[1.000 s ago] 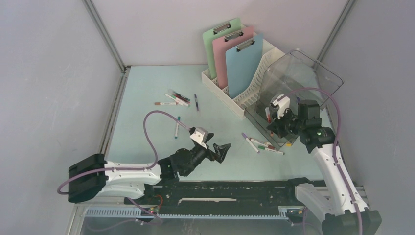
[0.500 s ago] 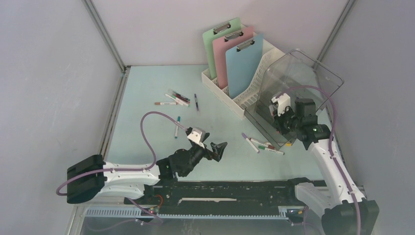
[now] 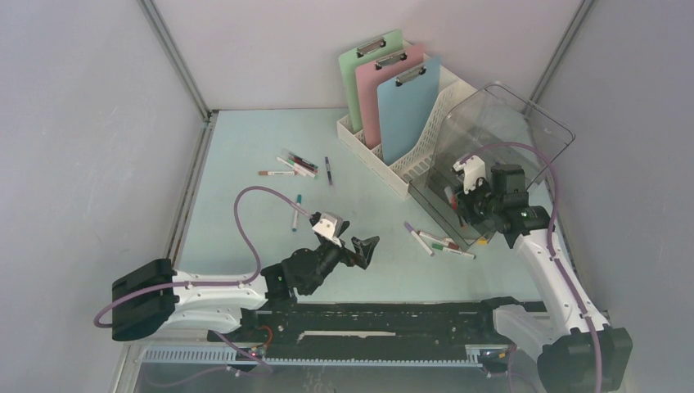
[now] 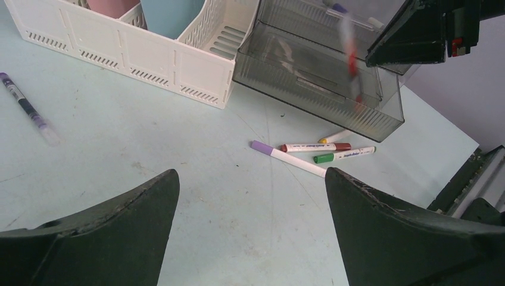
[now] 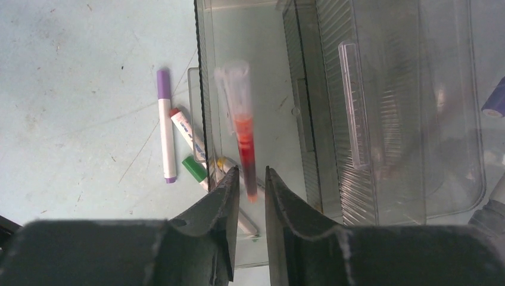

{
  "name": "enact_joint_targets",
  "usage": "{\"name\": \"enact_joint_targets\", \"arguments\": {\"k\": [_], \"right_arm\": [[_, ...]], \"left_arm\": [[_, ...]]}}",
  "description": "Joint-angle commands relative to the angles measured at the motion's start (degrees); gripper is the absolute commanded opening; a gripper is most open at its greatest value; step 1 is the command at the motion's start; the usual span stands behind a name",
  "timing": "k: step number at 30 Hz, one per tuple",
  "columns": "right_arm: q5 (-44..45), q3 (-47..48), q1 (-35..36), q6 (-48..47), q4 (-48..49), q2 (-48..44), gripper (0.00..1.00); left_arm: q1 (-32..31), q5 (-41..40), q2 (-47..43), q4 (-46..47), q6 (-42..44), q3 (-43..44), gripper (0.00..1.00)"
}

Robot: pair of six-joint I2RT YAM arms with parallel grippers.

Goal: Organize the desk
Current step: Place the stationery in the drawer, then pick up the stationery from the center of the board.

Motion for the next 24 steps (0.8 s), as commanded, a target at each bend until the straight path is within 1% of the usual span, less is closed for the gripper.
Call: {"name": "enact_joint_targets", "arguments": {"k": [1,5,12,14,18,24], "right_arm": [[0.5,0.0,0.5,0.4,1.7,0.2,0.33],[0.6,-0.1,0.5,0.5,1.8,0.3,0.43],[-0.5,0.0,0.5,0.2,1.5,0.1,0.52],[-1.3,0.0,0.5,-0.2,1.1,-0.1,0.56],[-2.9,0.0,0.5,-0.8,0.5,-0.7,0.61],[-4.0,0.0,0.5,-1.5,0.0,-0.9,0.64]], "left_arm": [[0.5,-1.9,-0.9,1.5,-0.2,-0.9,1.0],[0.6,-1.9,-0.8,1.5,-0.3,-0.9,1.0],[0.6,-2.2,-0.8,1.5,-0.5,-1.0,1.0],[0.7,-2.4,-0.8,1.5,-0.6,-1.0,1.0],[1.0,-2.9,-0.8,1.3,-1.1,-1.4,1.0],[2.3,-3.5,-1.3,0.4,-2.4,-1.7,1.0]]}}
